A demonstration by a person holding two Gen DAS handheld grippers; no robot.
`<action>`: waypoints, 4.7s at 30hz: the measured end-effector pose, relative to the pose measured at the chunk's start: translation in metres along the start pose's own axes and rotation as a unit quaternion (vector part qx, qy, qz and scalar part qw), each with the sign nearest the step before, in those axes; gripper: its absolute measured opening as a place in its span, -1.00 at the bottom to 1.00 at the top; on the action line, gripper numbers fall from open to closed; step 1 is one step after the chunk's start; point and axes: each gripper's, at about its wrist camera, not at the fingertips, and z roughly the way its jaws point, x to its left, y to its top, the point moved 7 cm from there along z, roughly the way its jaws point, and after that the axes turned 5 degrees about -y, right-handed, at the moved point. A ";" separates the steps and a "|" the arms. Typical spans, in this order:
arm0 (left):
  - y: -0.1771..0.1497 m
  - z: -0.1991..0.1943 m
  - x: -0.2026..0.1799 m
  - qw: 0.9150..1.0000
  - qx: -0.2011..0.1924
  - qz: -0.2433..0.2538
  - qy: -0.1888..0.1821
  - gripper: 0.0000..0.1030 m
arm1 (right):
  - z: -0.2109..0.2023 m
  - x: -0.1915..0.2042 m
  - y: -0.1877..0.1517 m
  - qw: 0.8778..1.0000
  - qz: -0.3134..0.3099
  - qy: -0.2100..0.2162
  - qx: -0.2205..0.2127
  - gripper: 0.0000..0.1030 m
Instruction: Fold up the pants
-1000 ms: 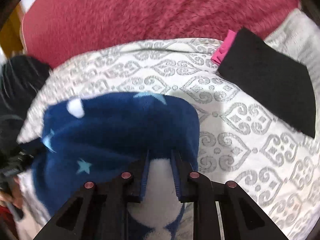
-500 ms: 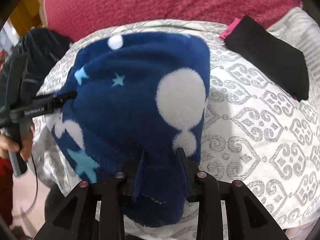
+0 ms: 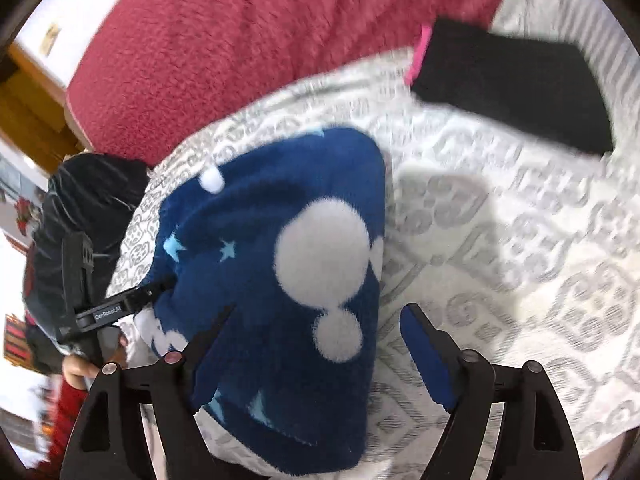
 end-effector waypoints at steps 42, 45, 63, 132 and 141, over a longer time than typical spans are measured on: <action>0.046 -0.031 -0.104 0.988 -0.079 0.115 -0.066 0.05 | -0.025 0.027 0.045 0.997 -0.035 0.042 -0.057 -0.10; 0.071 -0.032 -0.147 0.982 -0.087 0.152 -0.076 0.06 | -0.058 0.006 0.062 0.995 -0.025 0.032 -0.089 -0.09; 0.228 0.073 -0.359 0.947 -0.104 0.290 -0.086 0.07 | -0.137 -0.180 0.203 0.976 0.099 -0.052 -0.185 -0.05; -0.040 -0.145 -0.299 0.941 -0.200 0.272 0.006 0.69 | -0.239 -0.014 -0.070 0.945 0.081 -0.216 -0.233 0.49; -0.046 -0.146 -0.306 0.937 -0.203 0.283 0.013 0.70 | -0.242 -0.009 -0.072 0.943 0.077 -0.219 -0.237 0.49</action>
